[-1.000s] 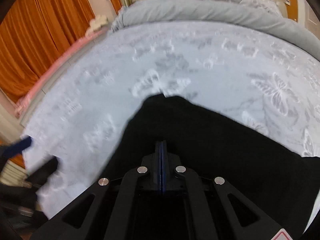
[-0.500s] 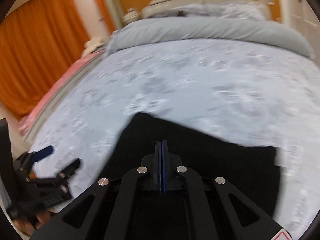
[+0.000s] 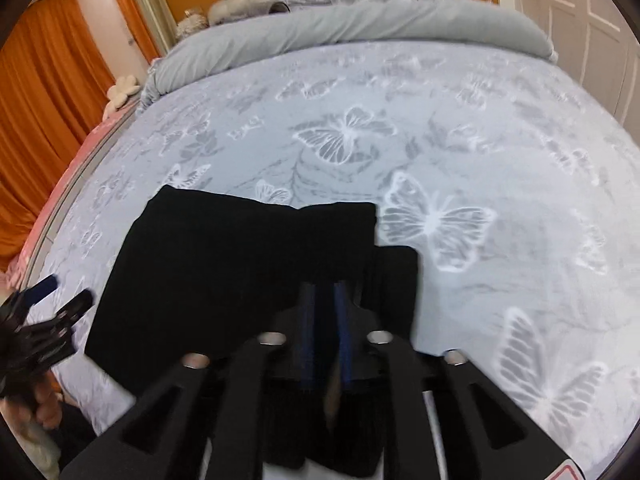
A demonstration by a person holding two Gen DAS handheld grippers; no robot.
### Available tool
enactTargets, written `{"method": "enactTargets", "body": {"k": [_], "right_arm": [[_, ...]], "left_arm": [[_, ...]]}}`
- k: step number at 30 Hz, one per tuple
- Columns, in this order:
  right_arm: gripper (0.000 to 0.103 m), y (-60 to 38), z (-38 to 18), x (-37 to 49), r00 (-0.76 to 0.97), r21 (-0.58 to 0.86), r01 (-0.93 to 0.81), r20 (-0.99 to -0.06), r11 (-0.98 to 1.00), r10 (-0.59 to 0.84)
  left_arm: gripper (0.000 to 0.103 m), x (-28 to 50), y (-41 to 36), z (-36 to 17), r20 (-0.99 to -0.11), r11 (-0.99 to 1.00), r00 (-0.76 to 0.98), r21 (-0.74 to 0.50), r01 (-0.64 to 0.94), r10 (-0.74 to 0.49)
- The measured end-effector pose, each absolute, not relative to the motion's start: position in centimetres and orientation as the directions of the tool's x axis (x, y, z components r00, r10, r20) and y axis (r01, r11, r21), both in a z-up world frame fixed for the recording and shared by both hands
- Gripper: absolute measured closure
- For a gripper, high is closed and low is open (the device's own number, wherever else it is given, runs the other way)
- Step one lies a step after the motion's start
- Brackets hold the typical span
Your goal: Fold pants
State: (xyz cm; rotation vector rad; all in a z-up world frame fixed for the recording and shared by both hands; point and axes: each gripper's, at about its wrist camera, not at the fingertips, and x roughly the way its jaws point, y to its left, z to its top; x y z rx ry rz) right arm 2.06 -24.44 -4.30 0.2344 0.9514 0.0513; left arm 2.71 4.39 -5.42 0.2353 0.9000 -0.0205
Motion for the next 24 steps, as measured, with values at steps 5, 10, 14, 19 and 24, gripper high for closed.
{"method": "enactTargets", "body": {"k": [5, 10, 14, 19, 24], "right_arm": [[0.058, -28.4, -5.3, -1.0, 0.552, 0.239, 0.134, -0.824, 0.962, 0.127], [0.057, -29.3, -10.0, -2.0, 0.436, 0.388, 0.125, -0.848, 0.913, 0.3], [0.088, -29.2, -11.1, -1.6, 0.45, 0.48, 0.1, -0.803, 0.871, 0.391], [0.09, -27.6, -4.0, -3.6, 0.596, 0.426, -0.019, -0.721, 0.905, 0.352], [0.091, -29.5, -10.7, -2.1, 0.415, 0.286, 0.134, -0.886, 0.949, 0.208]], "left_arm": [[0.007, 2.9, 5.1, -7.3, -0.853, 0.981, 0.519, 0.06, 0.183, -0.044], [0.007, 3.2, 6.1, -10.5, -0.914, 0.978, 0.376, -0.087, 0.187, -0.153], [0.036, 3.9, 6.9, -12.2, -0.907, 0.944, 0.274, -0.279, 0.176, -0.319], [0.076, 2.5, 7.9, -8.2, -0.843, 0.92, 0.372, -0.326, 0.22, -0.388], [0.06, 2.0, 8.0, -12.2, -0.894, 0.924, 0.256, -0.32, 0.208, -0.367]]}}
